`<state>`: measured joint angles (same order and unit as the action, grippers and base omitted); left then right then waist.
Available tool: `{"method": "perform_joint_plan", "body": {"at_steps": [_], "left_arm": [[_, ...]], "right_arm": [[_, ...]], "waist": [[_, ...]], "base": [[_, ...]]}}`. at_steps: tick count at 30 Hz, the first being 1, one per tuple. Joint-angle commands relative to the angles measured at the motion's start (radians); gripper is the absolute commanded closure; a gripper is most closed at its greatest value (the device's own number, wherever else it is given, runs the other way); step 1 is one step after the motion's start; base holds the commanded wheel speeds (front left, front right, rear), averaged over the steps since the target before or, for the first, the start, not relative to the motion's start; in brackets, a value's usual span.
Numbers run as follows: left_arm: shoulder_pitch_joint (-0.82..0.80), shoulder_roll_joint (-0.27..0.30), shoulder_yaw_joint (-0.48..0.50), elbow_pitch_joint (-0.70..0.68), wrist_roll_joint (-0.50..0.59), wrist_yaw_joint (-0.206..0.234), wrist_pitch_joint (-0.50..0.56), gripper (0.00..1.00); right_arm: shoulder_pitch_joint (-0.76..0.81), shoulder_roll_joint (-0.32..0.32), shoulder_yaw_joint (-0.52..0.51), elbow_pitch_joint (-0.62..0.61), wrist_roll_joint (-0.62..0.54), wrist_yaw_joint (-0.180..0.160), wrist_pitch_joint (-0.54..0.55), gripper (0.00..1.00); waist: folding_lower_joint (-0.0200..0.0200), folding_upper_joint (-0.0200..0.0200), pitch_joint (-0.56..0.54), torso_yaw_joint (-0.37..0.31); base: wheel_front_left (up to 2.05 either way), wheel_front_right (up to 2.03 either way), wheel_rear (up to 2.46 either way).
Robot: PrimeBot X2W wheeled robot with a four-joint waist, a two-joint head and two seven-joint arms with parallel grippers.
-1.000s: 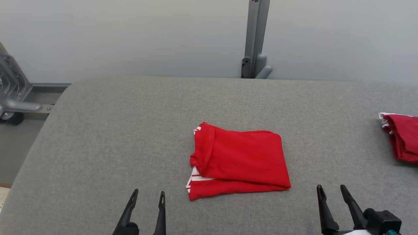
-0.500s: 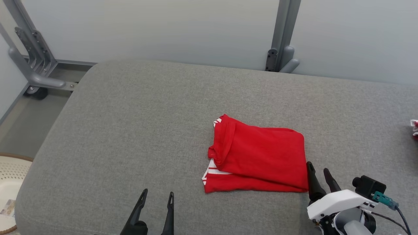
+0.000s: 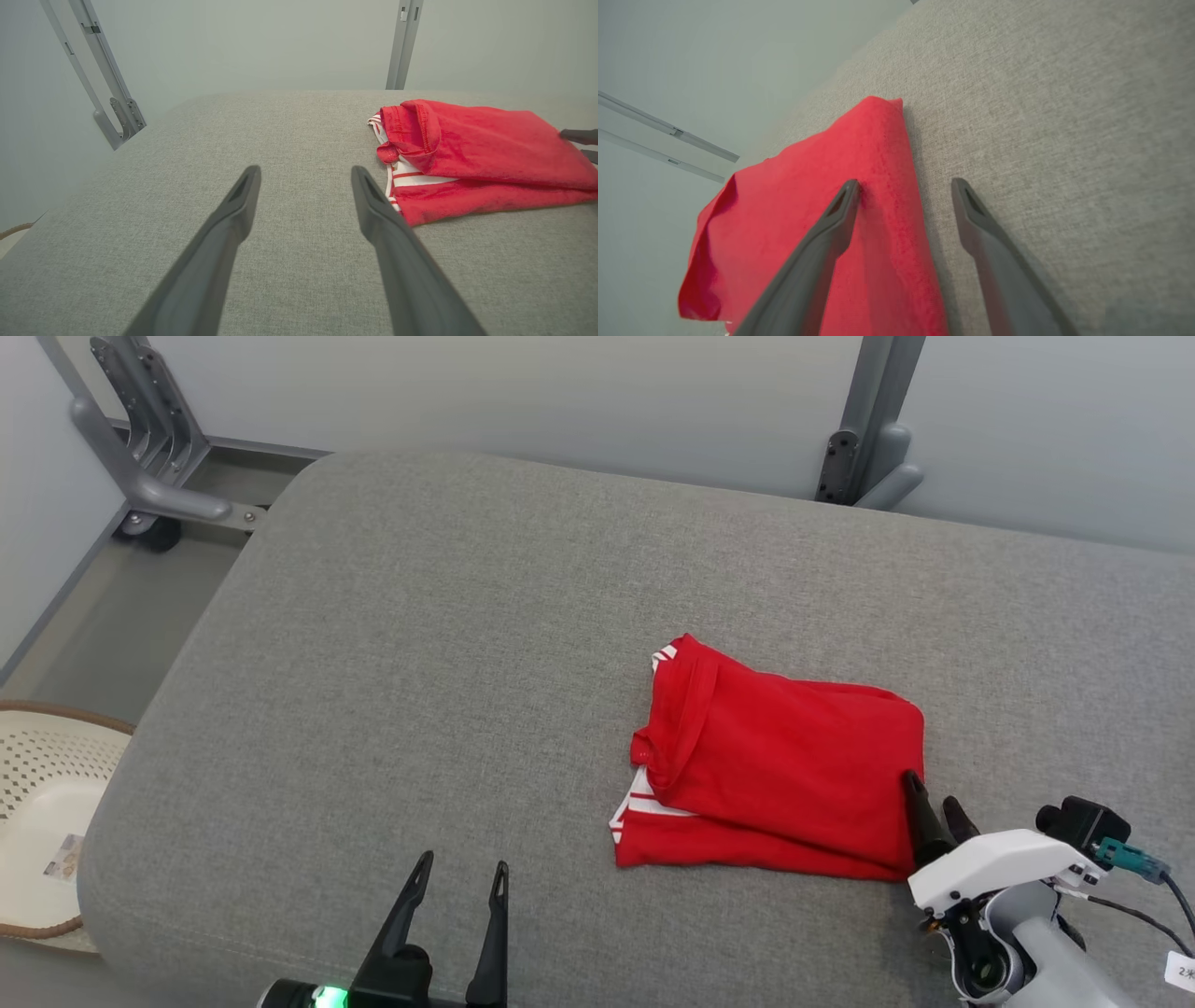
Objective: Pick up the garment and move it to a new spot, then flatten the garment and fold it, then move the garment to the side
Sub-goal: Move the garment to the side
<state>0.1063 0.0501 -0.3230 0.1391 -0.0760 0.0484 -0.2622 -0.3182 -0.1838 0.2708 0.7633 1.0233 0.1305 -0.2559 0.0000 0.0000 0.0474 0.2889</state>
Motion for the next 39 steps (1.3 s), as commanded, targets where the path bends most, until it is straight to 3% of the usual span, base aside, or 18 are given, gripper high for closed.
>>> {"method": "perform_joint_plan", "body": {"at_steps": [1, 6, 10, 11, 16, 21, 39], "left_arm": [[-0.020, 0.001, -0.001, 0.002, -0.007, 0.003, -0.002, 0.00], [-0.028, 0.001, -0.004, -0.001, -0.010, 0.004, -0.002, 0.00], [-0.039, 0.001, -0.011, 0.004, -0.007, -0.001, -0.002, 0.00], [-0.041, 0.001, -0.012, 0.004, -0.007, -0.001, -0.002, 0.00], [-0.042, 0.001, -0.010, 0.003, -0.006, 0.006, -0.002, 0.00], [-0.039, 0.001, -0.003, -0.003, -0.003, -0.001, -0.002, 0.00], [-0.125, 0.015, 0.028, -0.035, 0.055, -0.041, -0.002, 0.00]], "right_arm": [[-0.014, -0.012, 0.015, 0.003, 0.041, 0.000, 0.014, 0.00], [-0.026, -0.031, 0.050, -0.014, 0.146, 0.000, 0.061, 0.01], [-0.035, -0.056, 0.102, -0.031, 0.206, 0.000, 0.095, 0.89], [-0.036, -0.062, 0.112, -0.034, 0.217, 0.000, 0.095, 1.00], [-0.045, -0.105, 0.167, -0.065, 0.246, 0.000, 0.069, 1.00], [-0.064, -0.166, 0.231, -0.101, 0.234, 0.000, 0.038, 1.00], [-0.313, -0.365, 0.423, -0.224, 0.157, 0.000, -0.006, 1.00]], "waist": [[0.0000, 0.0000, 0.011, 0.007], [0.0000, 0.0000, 0.022, 0.003], [0.0000, 0.0000, 0.029, 0.001], [0.0000, 0.0000, 0.030, 0.001], [0.0000, 0.0000, 0.032, -0.010], [0.0000, 0.0000, 0.036, -0.065], [0.0000, 0.0000, 0.151, -0.454]], "base": [[0.00, 0.00, 0.00], [0.00, 0.00, 0.00], [0.00, 0.00, 0.00], [0.00, 0.00, 0.00], [0.00, 0.00, 0.00], [0.00, 0.00, 0.00], [0.00, 0.00, 0.00]]}}
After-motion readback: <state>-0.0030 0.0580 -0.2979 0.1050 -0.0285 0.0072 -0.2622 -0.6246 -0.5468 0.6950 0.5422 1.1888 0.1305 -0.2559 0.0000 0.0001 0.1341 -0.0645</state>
